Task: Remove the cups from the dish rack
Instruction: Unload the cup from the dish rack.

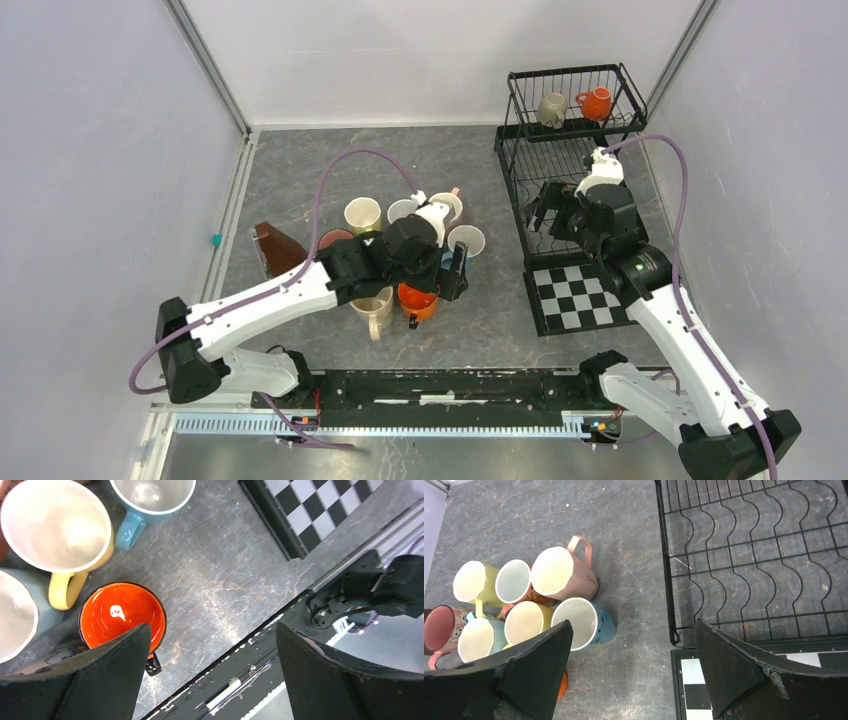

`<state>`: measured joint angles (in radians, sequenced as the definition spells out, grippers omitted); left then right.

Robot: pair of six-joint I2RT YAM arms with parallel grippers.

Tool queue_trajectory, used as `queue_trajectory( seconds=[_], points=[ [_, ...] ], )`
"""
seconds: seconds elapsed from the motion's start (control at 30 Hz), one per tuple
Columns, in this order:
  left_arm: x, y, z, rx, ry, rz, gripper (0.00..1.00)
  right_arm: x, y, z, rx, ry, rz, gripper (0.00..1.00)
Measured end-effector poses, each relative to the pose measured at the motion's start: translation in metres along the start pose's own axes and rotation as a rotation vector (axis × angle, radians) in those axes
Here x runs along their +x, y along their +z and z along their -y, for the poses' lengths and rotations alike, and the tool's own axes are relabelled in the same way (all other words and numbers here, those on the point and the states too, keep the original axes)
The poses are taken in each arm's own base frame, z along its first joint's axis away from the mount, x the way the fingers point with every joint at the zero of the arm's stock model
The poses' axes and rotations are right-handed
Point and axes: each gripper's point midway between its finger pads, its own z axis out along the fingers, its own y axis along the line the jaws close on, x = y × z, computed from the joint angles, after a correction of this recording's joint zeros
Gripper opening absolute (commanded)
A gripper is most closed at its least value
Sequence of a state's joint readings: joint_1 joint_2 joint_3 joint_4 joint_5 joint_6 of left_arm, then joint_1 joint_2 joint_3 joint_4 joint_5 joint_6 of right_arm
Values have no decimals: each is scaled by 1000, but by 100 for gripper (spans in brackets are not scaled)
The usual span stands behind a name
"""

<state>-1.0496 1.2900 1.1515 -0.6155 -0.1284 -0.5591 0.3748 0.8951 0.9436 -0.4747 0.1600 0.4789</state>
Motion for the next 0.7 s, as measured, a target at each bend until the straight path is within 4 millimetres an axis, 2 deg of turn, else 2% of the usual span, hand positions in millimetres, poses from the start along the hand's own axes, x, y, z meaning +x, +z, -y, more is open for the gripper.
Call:
queue_trajectory(
  seconds=[0.17, 0.33, 0.53, 0.7],
  points=[
    [-19, -23, 7, 35, -10, 59, 100, -25, 6, -9, 2, -31, 18, 98],
    [-32, -38, -2, 34, -32, 100, 100, -61, 19, -19, 27, -69, 56, 98],
    [-43, -51, -17, 28, -58, 124, 100, -108, 46, -29, 67, -128, 98, 98],
    [-48, -61, -27, 30, -64, 132, 100, -160, 75, -24, 113, -151, 159, 98]
  ],
)
